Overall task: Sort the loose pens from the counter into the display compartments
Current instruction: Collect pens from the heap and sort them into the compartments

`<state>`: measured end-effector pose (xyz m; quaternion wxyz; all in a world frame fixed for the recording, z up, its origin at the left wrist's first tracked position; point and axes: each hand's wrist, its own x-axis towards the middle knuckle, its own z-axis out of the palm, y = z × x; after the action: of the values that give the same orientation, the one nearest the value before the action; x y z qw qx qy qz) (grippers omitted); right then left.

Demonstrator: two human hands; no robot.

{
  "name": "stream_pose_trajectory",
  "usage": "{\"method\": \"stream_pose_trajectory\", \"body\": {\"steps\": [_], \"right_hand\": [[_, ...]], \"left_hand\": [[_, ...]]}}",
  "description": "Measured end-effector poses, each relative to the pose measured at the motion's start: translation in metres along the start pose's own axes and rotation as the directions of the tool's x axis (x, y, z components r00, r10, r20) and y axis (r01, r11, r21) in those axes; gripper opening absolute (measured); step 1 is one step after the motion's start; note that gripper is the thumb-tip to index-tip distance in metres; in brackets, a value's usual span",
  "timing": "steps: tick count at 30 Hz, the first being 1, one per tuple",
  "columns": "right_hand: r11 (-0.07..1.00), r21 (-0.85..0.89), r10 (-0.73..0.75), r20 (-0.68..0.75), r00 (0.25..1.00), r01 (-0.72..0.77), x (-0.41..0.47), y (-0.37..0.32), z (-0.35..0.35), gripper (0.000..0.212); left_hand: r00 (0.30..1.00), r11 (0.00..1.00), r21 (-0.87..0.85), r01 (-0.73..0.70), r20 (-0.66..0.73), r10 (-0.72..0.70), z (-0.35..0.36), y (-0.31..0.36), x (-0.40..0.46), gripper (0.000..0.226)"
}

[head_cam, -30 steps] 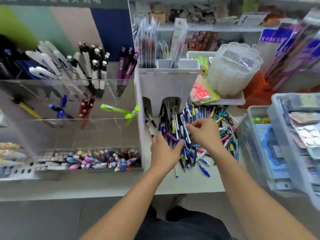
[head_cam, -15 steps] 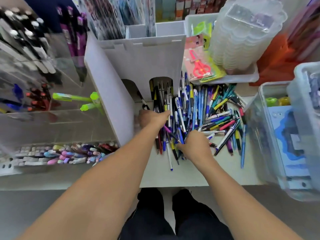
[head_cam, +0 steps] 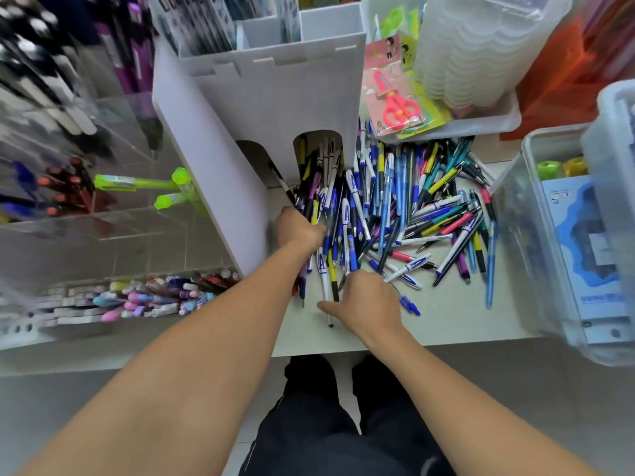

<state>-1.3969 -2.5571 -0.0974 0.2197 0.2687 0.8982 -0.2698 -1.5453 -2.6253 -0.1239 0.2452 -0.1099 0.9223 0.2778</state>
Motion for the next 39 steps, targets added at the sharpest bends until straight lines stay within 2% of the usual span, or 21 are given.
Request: {"method": "stream_pose_trajectory", "body": {"steps": [3, 9, 12, 16, 18, 20, 23, 26, 28, 30, 31, 35, 37, 39], "right_hand": [[0.999, -0.029, -0.015, 0.047, 0.999, 0.017, -0.002, -0.004, 0.013, 0.043], [1.000, -0.005, 0.030, -0.009, 1.000, -0.030, 0.003, 0.000, 0.008, 0.028], [0.999, 0.004, 0.039, -0.017, 0.999, -0.039, 0.003, 0.005, 0.005, 0.029], [0.999, -0.035, 0.016, -0.034, 0.999, -0.017, 0.001, 0.010, 0.004, 0.038], [0.999, -0.035, 0.002, -0.052, 0.999, -0.004, -0.003, 0.013, 0.004, 0.036], [1.000, 0.010, -0.010, -0.098, 0.995, 0.011, -0.008, 0.016, 0.002, 0.031], [0.989, 0.141, -0.024, -0.217, 0.976, 0.055, -0.017, 0.022, 0.000, 0.027], [0.942, 0.321, -0.026, -0.229, 0.973, 0.100, -0.022, 0.024, -0.002, 0.032], [0.802, 0.597, 0.062, -0.127, 0.990, 0.026, -0.025, 0.019, -0.006, 0.037], [0.507, 0.843, 0.193, 0.096, 0.977, -0.182, -0.029, 0.009, -0.015, 0.038], [0.366, 0.892, 0.224, 0.193, 0.955, -0.266, -0.030, 0.005, -0.018, 0.039], [-0.011, 0.924, 0.238, 0.374, 0.896, -0.383, -0.038, -0.002, -0.012, 0.051], [-0.210, 0.897, 0.252, 0.434, 0.865, -0.389, -0.044, -0.006, -0.006, 0.054], [-0.343, 0.866, 0.271, 0.461, 0.845, -0.363, -0.048, -0.009, -0.004, 0.056]], "left_hand": [[1.000, 0.997, -0.073, -0.022, 0.020, 0.023, 0.000, -0.004, 0.001, 0.023], [0.997, 0.985, -0.173, -0.021, 0.070, 0.034, -0.005, -0.012, 0.001, 0.014], [0.997, 0.975, -0.221, 0.007, 0.077, 0.010, -0.005, -0.014, -0.002, 0.008], [0.995, 0.958, -0.280, 0.062, 0.092, -0.037, -0.002, -0.019, -0.015, 0.016], [0.992, 0.953, -0.293, 0.070, 0.117, -0.037, 0.000, -0.021, -0.022, 0.011], [0.987, 0.944, -0.324, 0.064, 0.159, -0.012, -0.001, -0.021, -0.029, 0.004], [0.977, 0.932, -0.356, 0.072, 0.212, 0.005, -0.006, -0.020, -0.037, 0.011], [0.958, 0.899, -0.415, 0.138, 0.287, -0.015, -0.013, -0.017, -0.044, 0.007], [0.938, 0.854, -0.477, 0.207, 0.345, -0.034, -0.019, -0.013, -0.048, 0.007], [0.918, 0.796, -0.540, 0.274, 0.394, -0.049, -0.023, -0.009, -0.052, 0.007], [0.911, 0.767, -0.568, 0.297, 0.410, -0.049, -0.025, -0.006, -0.054, 0.009], [0.890, 0.604, -0.698, 0.384, 0.454, -0.041, -0.022, 0.002, -0.063, 0.014], [0.899, 0.529, -0.754, 0.390, 0.436, -0.042, -0.018, 0.006, -0.069, 0.013], [0.916, 0.494, -0.789, 0.366, 0.399, -0.041, -0.015, 0.009, -0.074, 0.013]]}}
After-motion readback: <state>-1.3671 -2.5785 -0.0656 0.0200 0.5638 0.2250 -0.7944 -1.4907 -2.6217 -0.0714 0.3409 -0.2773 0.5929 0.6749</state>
